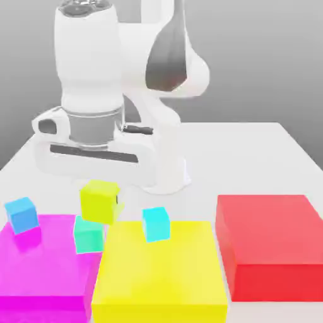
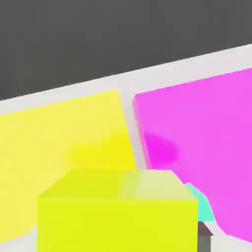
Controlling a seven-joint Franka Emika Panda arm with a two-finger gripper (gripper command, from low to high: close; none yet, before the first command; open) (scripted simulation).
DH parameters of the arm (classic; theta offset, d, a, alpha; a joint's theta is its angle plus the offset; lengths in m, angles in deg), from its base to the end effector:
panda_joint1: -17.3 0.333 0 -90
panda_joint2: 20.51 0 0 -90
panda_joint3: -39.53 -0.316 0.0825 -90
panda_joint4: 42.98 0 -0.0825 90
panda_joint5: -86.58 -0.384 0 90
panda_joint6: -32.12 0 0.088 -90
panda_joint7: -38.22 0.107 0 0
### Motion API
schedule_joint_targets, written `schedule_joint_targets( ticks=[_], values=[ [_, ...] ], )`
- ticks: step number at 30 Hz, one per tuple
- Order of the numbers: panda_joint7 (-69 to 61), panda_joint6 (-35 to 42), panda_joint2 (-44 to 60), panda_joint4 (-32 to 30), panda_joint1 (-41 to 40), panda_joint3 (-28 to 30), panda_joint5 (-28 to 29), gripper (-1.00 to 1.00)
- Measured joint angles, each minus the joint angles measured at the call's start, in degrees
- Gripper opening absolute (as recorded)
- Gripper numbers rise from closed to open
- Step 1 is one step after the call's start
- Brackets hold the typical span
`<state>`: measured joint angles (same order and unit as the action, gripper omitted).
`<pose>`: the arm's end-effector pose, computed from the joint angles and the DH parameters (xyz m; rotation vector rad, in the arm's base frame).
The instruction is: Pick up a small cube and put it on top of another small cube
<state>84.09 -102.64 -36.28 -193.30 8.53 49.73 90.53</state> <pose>0.3915 -0.1331 0.3405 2.6968 -1.6102 0.0014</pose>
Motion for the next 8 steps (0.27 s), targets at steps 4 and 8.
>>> schedule_joint_targets(
  ticks=[4,8],
  values=[
    [-1.17,-7.83,4.56,-3.31,-0.55,1.2,-0.71,-1.0],
    [-1.36,-9.87,6.06,-3.88,-0.58,1.26,-0.92,1.0]
  ],
)
